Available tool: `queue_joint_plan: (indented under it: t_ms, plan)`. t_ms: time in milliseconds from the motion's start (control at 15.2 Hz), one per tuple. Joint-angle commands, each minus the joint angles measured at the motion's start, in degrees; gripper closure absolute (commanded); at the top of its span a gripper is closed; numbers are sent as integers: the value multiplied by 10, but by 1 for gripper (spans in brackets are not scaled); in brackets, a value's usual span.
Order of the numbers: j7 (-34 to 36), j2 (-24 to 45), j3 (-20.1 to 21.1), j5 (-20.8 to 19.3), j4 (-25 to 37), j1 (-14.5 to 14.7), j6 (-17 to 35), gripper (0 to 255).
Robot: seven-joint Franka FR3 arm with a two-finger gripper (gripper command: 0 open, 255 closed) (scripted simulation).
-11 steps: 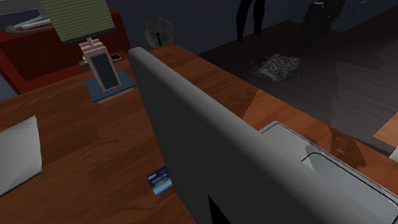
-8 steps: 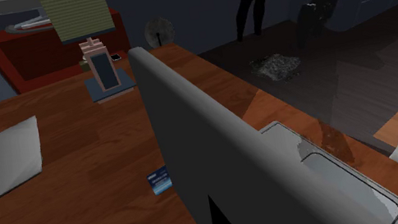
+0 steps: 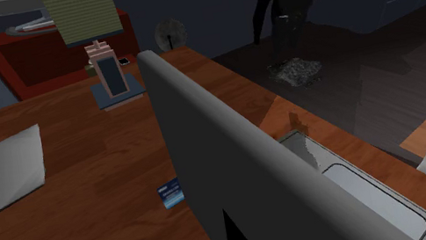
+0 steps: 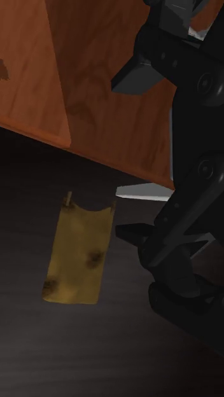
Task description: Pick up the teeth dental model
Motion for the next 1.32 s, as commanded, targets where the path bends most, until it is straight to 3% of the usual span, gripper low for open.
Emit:
queue_joint_plan:
  t_ms: [0,660,1254]
  plan:
    - [-10,39,6,4,24,9,12,0]
    - [-45,238,46,9,191,51,31,0]
    - [-67,425,85,-12,396,95,0,0]
